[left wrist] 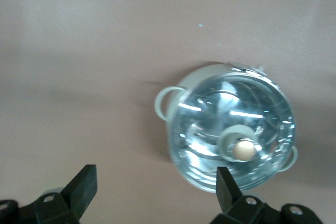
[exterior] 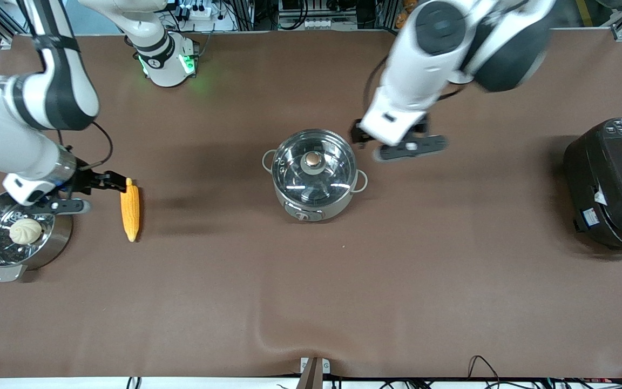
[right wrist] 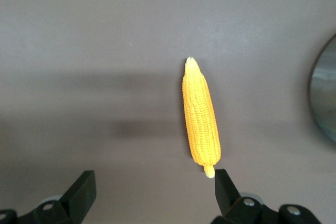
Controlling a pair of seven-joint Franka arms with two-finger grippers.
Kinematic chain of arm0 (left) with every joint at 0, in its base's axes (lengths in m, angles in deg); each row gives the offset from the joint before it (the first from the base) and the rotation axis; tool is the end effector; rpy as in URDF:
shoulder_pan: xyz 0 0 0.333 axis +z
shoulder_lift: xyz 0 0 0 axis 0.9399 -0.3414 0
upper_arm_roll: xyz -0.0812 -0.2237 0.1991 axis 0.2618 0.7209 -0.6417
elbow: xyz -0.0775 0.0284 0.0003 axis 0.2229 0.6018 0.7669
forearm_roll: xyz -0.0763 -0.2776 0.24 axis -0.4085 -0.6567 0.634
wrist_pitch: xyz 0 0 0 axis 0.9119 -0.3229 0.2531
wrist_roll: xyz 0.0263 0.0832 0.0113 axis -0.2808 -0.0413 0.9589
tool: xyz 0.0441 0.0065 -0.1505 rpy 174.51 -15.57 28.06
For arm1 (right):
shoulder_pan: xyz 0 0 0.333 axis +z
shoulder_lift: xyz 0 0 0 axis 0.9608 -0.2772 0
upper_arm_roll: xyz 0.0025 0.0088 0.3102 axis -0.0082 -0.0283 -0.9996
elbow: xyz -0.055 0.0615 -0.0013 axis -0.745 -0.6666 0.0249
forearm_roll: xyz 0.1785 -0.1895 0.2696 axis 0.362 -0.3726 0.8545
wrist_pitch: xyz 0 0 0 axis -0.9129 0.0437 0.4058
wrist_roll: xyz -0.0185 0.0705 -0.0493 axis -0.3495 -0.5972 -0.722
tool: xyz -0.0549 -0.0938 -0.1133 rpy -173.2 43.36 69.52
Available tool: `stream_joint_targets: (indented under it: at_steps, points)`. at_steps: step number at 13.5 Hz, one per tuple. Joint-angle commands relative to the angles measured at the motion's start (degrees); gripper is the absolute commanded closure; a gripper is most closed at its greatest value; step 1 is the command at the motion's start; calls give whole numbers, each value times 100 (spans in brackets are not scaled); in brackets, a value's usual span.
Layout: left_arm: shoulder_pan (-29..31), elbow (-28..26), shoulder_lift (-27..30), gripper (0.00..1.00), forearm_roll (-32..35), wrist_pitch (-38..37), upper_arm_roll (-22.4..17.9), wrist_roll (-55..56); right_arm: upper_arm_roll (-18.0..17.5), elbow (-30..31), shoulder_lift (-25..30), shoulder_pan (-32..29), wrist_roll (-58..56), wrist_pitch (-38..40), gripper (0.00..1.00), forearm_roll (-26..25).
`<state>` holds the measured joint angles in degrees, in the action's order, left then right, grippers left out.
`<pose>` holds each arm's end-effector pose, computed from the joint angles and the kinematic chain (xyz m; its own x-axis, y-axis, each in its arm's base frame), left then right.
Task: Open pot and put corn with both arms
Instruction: 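Grasp the corn with the right gripper while the left gripper grasps the lid knob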
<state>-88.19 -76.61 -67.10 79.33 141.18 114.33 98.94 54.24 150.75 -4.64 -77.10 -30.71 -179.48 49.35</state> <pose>0.4751 -0.4003 0.4581 0.9709 0.2172 -0.1008 0.2218 -0.9744 0.0373 0.5398 0.0056 0.3281 0.9969 0.0362 -0.0697 0.0349 -0.9992 -0.0198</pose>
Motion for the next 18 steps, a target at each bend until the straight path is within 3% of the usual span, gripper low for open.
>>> stream_joint_targets:
  at_steps: [1, 3, 7, 12, 18]
  points:
    - [-495, 134, -512, 0, 168, 439, -66, 727, -10, 970, 115, -189, -121, -1082, 0, 14]
    - [-715, 134, -741, 0, 194, 650, -66, 920, -10, 1560, -69, -85, -121, -2209, 0, 14]
    - [-1190, 117, -1232, 0, 904, 1064, -84, 1650, -1, 1589, -570, -85, -147, -2616, 0, -56]
    - [-1339, 73, -1444, 0, 1108, 1319, -93, 1660, 16, 1553, -852, -498, -771, -2959, 0, -618]
    - [-1287, 29, -1524, 5, 1126, 1583, -93, 1669, 16, 1527, -1536, -577, -771, -4082, 2, -883]
